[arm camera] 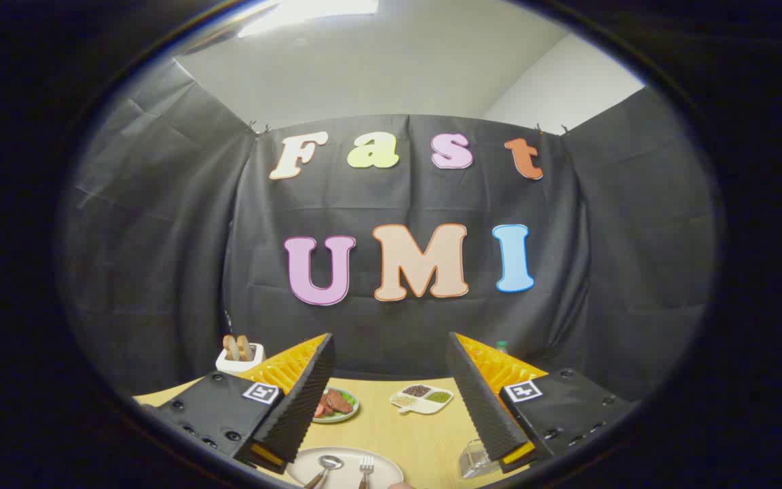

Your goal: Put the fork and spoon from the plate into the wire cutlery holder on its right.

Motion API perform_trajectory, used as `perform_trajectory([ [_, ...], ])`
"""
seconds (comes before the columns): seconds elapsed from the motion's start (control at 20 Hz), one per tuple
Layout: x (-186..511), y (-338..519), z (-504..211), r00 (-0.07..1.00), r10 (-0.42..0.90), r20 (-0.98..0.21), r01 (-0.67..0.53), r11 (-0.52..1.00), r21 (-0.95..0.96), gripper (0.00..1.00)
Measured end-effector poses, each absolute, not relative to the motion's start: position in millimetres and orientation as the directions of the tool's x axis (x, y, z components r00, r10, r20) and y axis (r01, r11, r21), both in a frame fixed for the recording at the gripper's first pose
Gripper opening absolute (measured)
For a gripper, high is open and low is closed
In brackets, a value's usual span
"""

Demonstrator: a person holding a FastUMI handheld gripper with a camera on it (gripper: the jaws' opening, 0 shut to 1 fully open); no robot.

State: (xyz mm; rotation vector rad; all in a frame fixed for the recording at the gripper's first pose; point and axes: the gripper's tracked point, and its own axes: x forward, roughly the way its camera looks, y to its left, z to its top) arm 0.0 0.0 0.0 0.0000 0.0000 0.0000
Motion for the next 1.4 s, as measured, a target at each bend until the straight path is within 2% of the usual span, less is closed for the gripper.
perform_trajectory([
  [1.4, 4, 12, 4, 0.999, 0.035, 0.019, -0.035, 0.999, -0.005, 1.0],
])
